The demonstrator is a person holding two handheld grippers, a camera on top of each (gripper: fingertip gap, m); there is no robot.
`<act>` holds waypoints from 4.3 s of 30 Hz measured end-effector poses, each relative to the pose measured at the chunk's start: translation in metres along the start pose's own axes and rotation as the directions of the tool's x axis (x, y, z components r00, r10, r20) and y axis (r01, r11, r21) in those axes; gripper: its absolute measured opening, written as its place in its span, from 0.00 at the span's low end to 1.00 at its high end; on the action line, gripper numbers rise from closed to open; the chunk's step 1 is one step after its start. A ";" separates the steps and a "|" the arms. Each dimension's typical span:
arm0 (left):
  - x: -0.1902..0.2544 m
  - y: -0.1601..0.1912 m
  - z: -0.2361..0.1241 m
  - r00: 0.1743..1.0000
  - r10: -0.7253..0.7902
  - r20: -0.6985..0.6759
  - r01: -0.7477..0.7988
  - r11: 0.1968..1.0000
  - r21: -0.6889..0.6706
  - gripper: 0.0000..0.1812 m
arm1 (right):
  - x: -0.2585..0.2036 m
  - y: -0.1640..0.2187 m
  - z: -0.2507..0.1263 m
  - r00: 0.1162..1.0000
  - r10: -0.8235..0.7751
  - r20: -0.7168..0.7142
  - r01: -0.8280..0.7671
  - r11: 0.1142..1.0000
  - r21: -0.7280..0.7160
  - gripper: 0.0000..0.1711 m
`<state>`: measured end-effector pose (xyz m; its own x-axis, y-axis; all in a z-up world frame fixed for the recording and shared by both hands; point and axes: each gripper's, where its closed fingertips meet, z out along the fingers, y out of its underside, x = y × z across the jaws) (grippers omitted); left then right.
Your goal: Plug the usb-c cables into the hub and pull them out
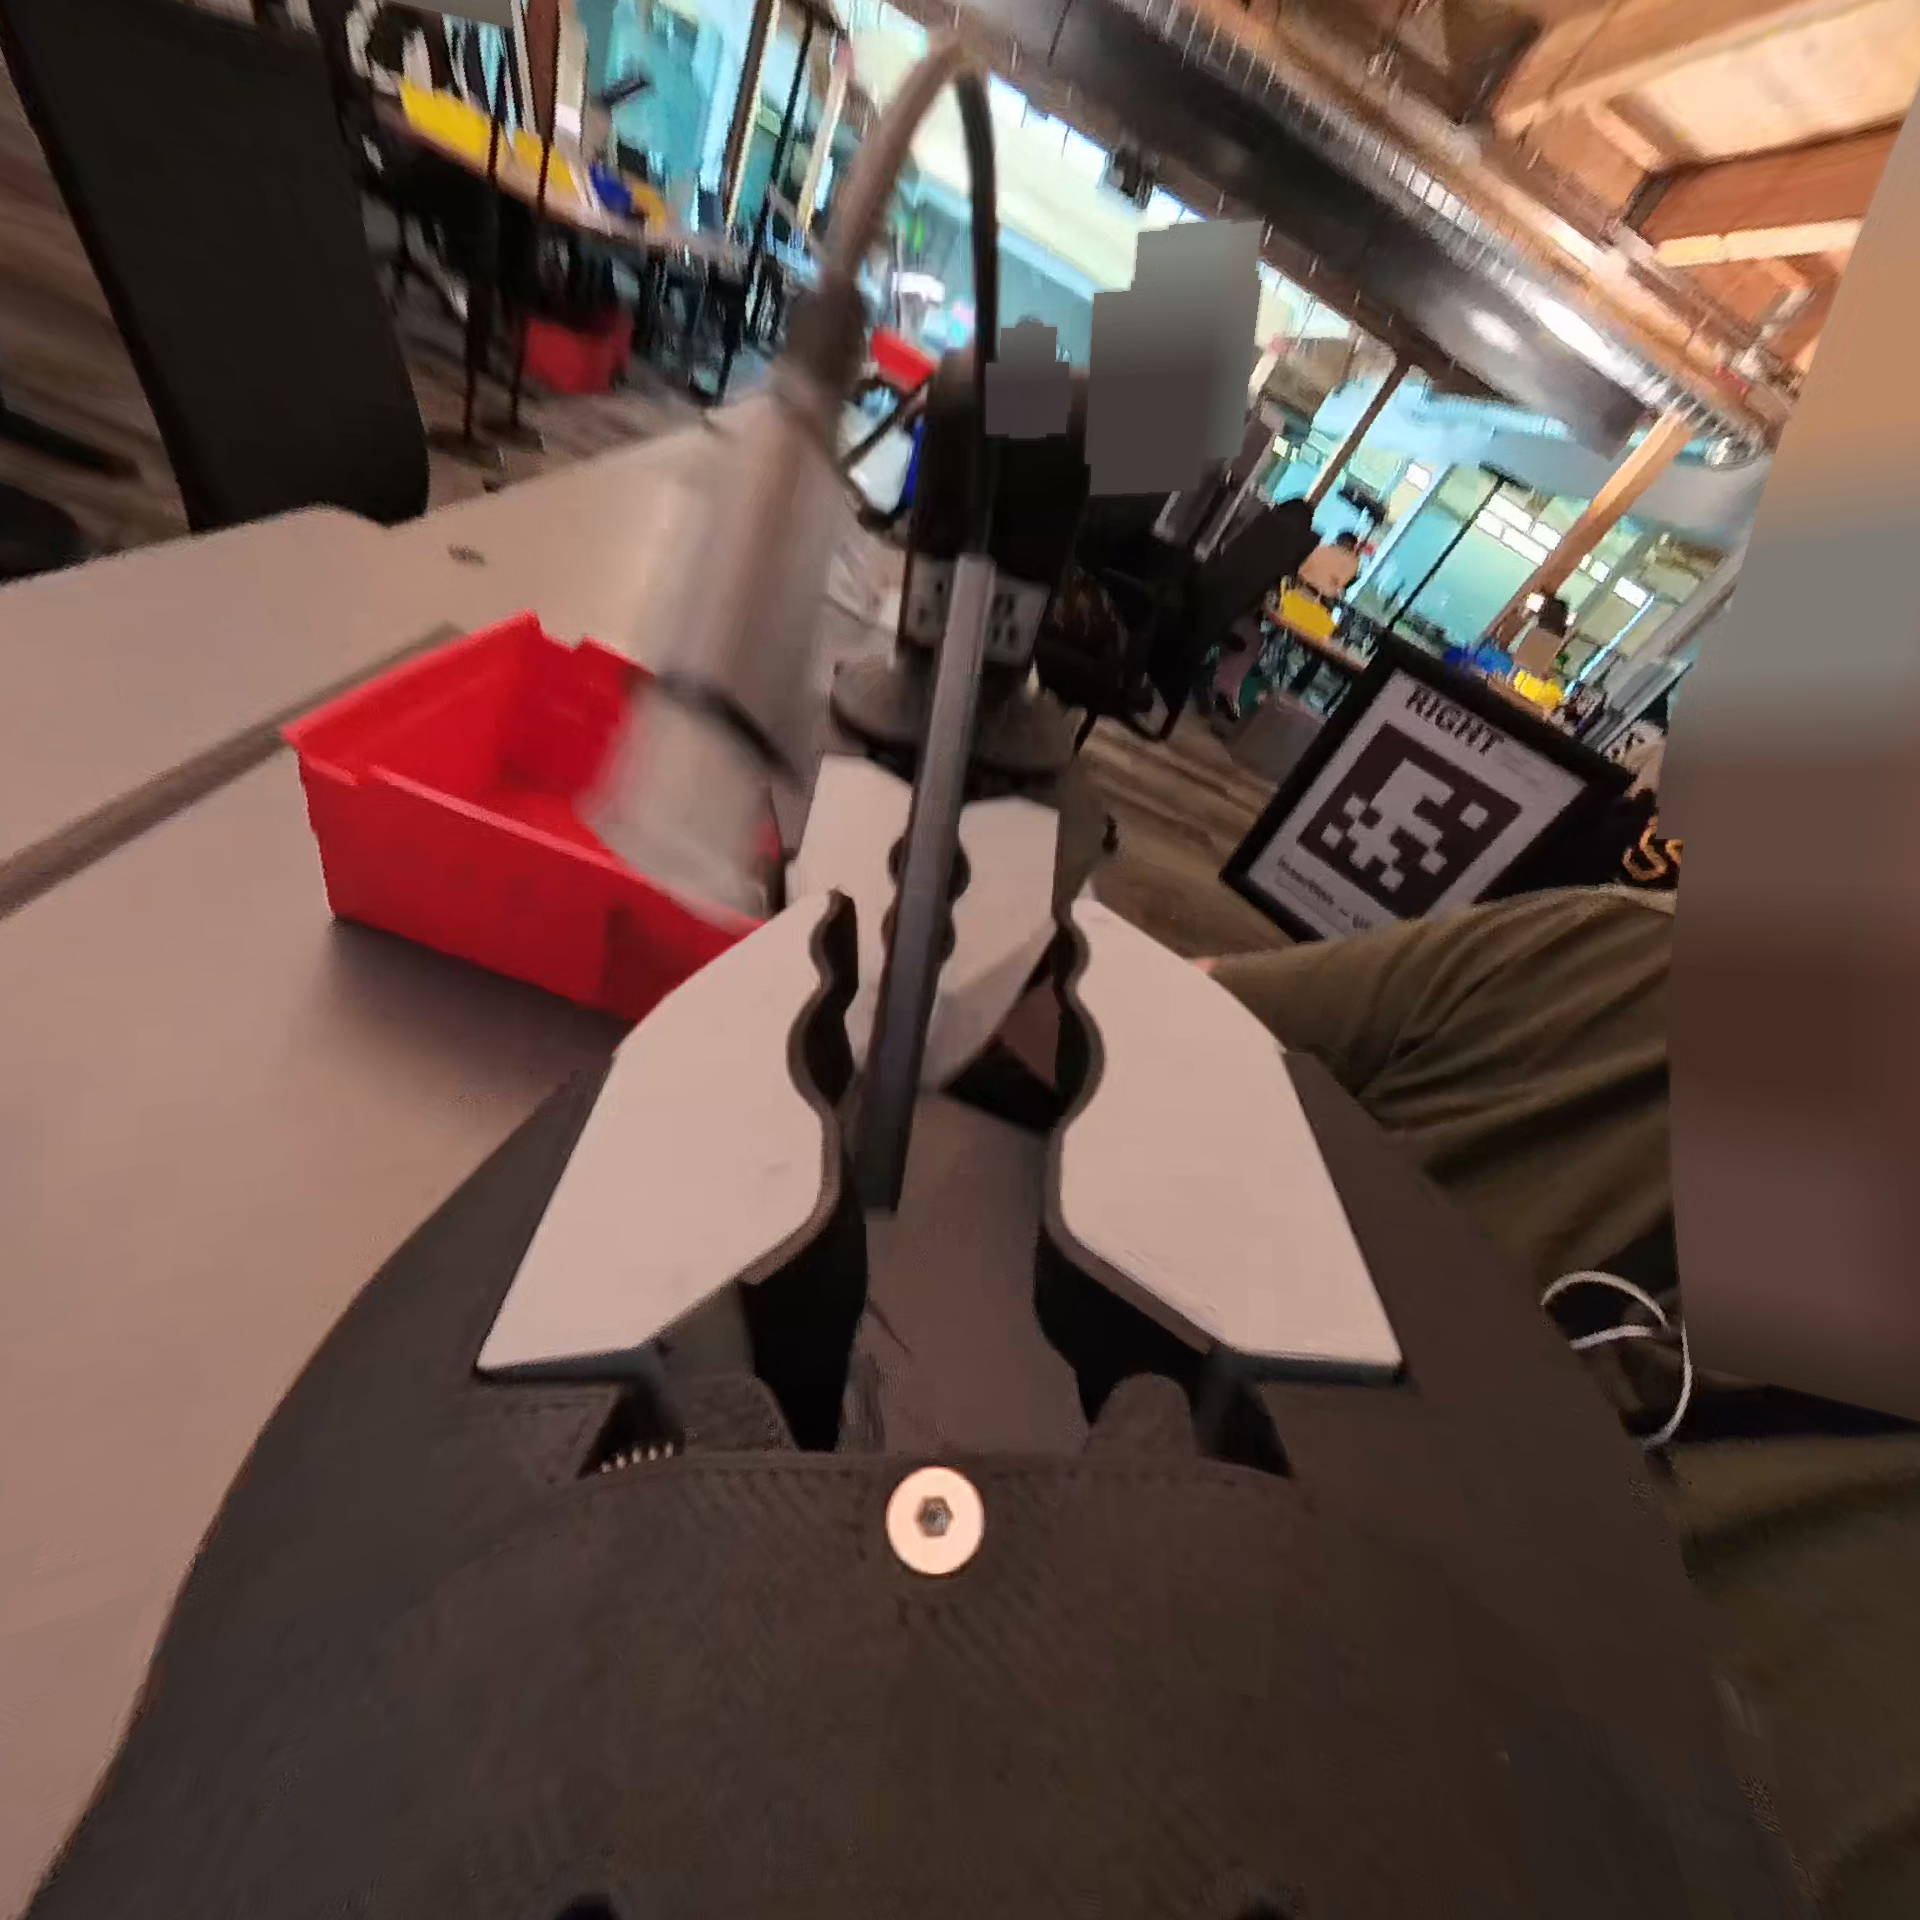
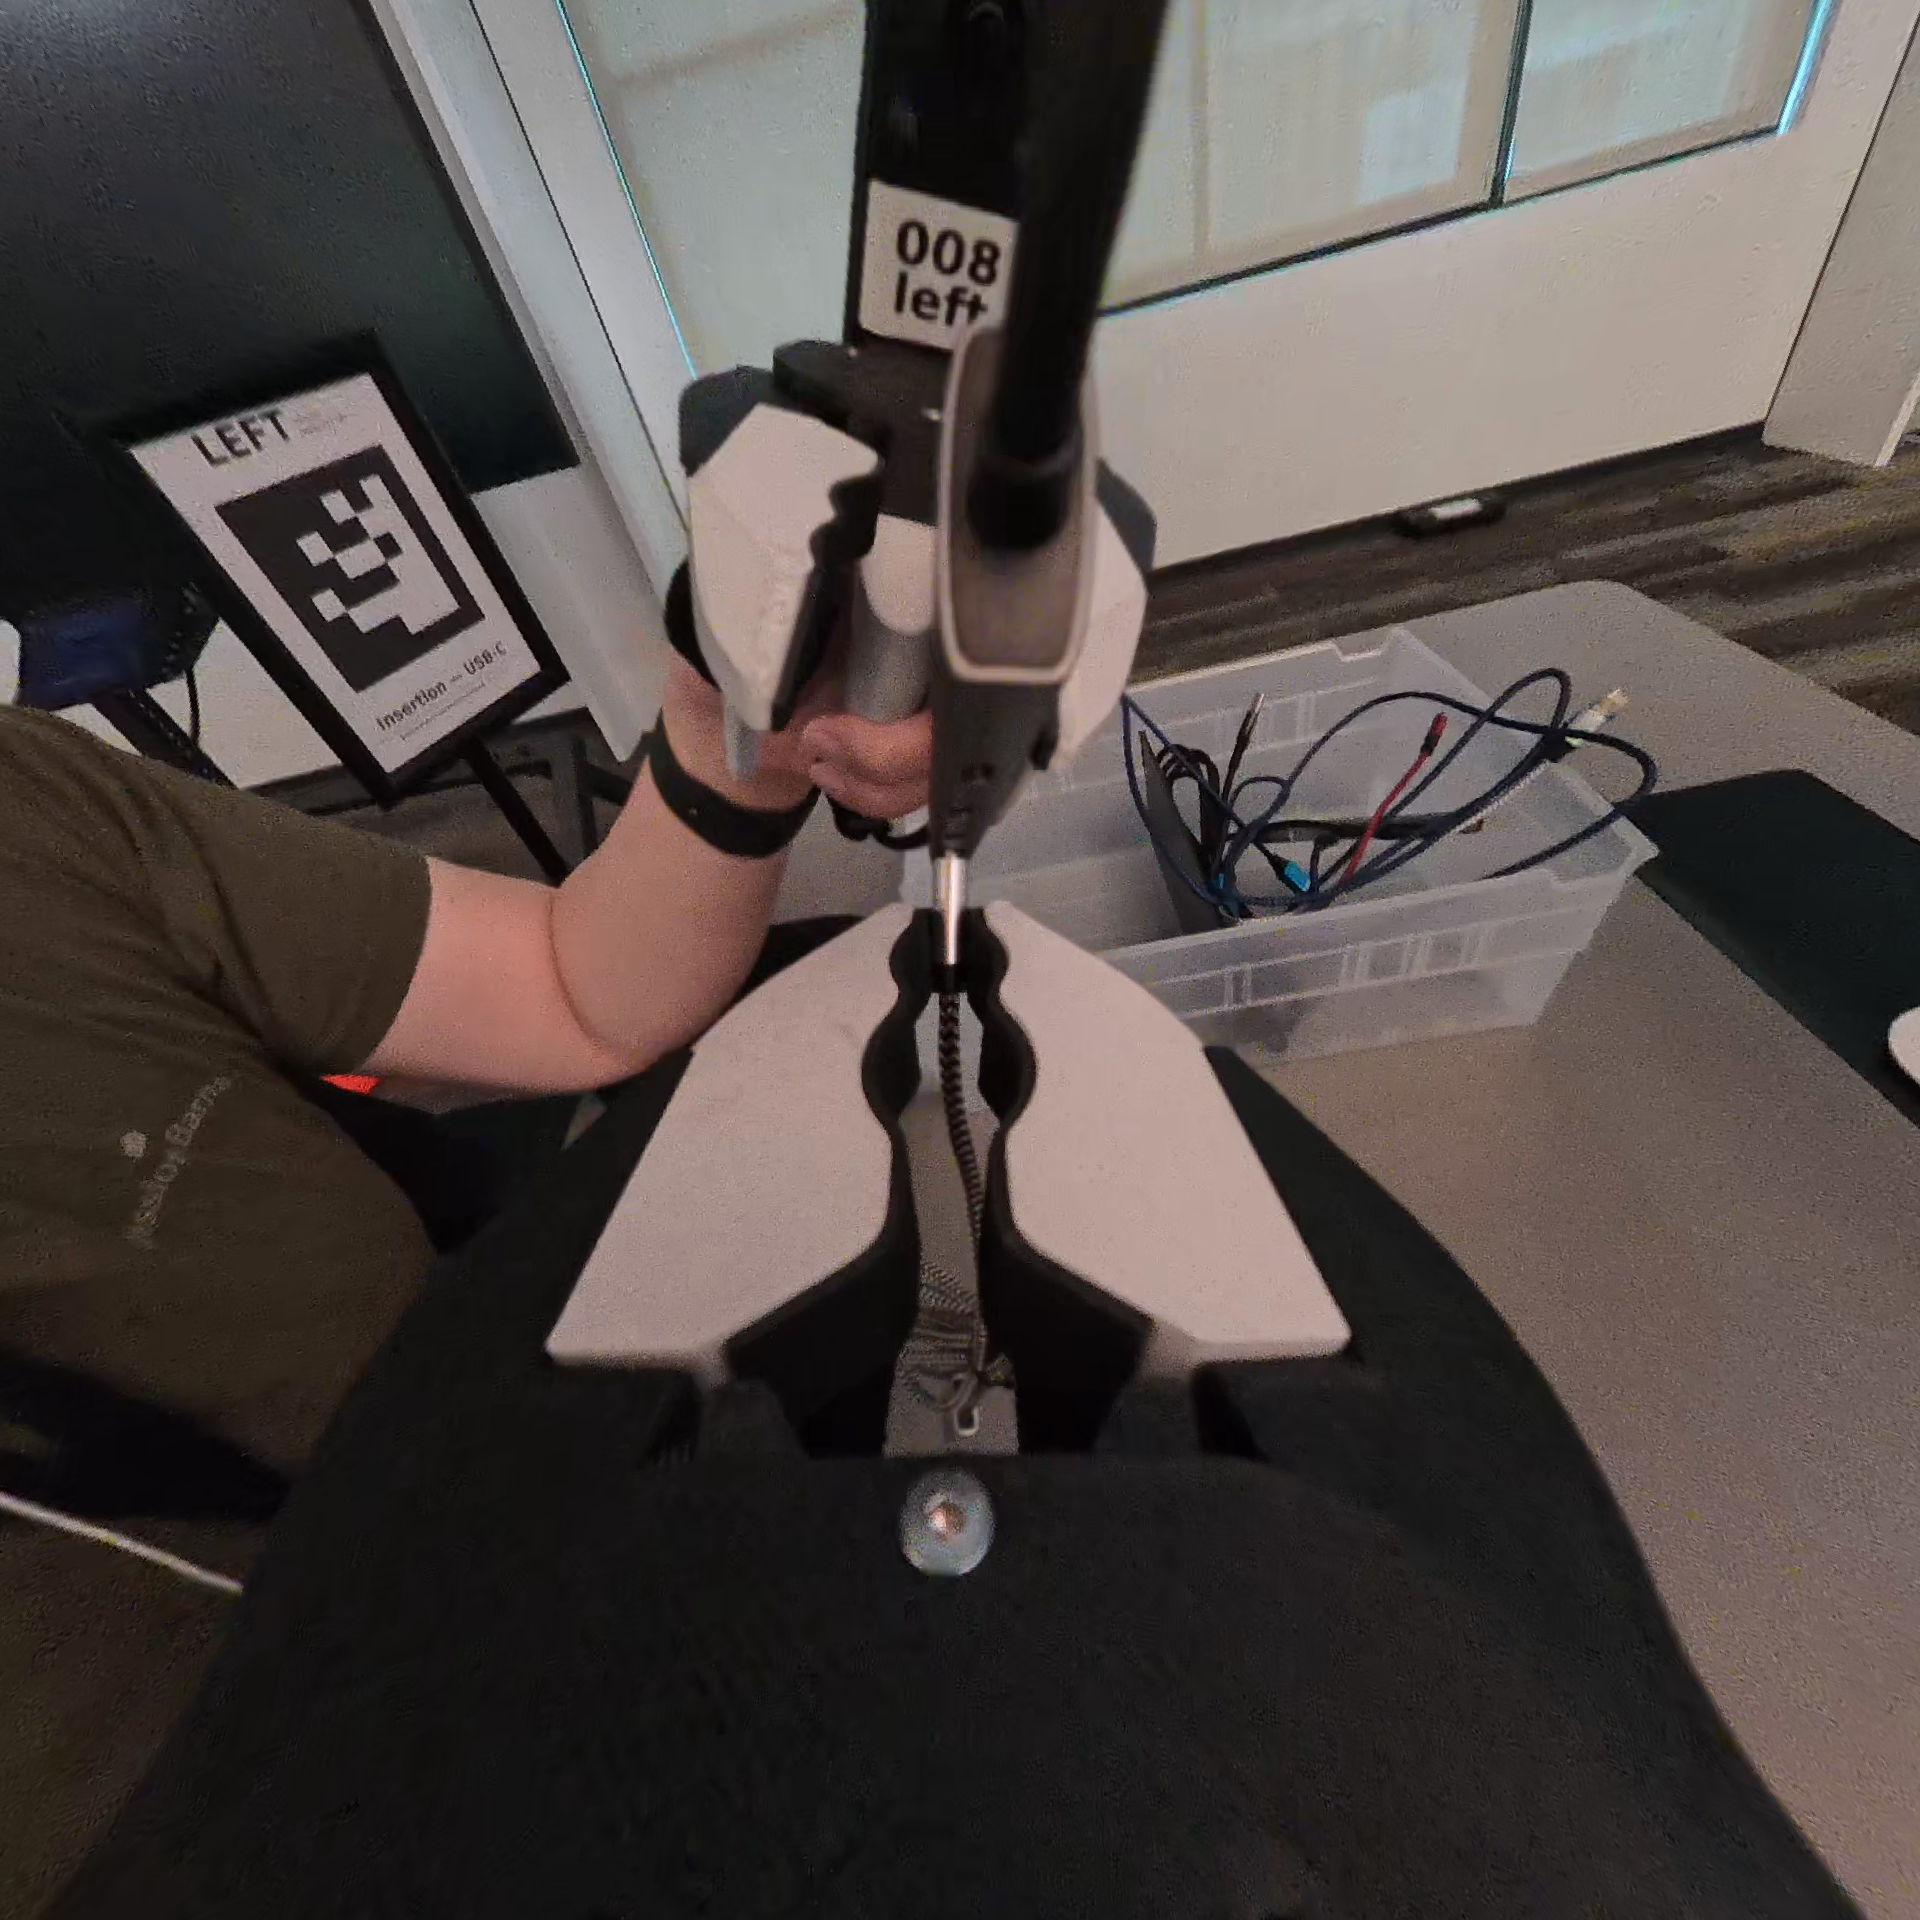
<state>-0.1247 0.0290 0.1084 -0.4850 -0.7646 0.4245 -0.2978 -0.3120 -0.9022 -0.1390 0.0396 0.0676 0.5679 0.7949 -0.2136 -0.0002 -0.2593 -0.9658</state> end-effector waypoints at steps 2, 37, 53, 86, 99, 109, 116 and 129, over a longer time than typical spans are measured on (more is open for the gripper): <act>-0.003 0.010 -0.002 0.999 0.029 0.029 -0.026 0.997 -0.075 0.19 | -0.001 0.004 -0.008 1.000 0.010 -0.002 -0.010 0.997 -0.072 0.04; -0.021 -0.011 -0.019 0.978 0.093 0.189 -0.101 0.994 0.035 0.05 | 0.012 -0.033 -0.006 0.984 0.012 -0.179 0.076 0.877 0.474 0.14; -0.011 -0.004 -0.001 0.997 0.049 0.057 -0.051 0.998 0.035 0.05 | 0.004 -0.028 -0.009 0.991 0.080 0.108 -0.122 0.869 0.480 0.04; 0.011 0.008 0.000 0.979 0.198 0.045 -0.191 0.973 -0.132 0.05 | -0.018 -0.026 -0.010 0.994 -0.108 -0.020 0.110 0.987 0.117 0.05; 0.016 0.005 0.007 0.973 0.228 0.042 -0.222 0.967 -0.123 0.05 | -0.022 -0.027 -0.019 0.990 -0.123 -0.075 0.126 0.991 0.036 0.05; 0.022 0.003 0.010 0.971 0.234 0.037 -0.229 0.967 -0.115 0.05 | -0.027 -0.029 -0.024 0.988 -0.127 -0.085 0.129 0.992 0.014 0.05; 0.025 0.001 0.012 0.968 0.246 0.043 -0.241 0.965 -0.103 0.05 | -0.029 -0.030 -0.026 0.987 -0.131 -0.090 0.132 0.991 0.009 0.05; 0.037 -0.062 -0.133 0.922 0.261 0.285 -0.336 0.906 0.258 0.06 | 0.020 -0.034 -0.200 0.873 -0.107 -0.476 0.090 0.994 -0.059 0.04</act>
<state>-0.2338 0.0955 0.1903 -0.2905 -0.9474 0.1345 0.1047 -0.1712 -0.9797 0.0376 -0.0453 0.1255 0.8876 0.4604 -0.0131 0.0991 -0.2188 -0.9707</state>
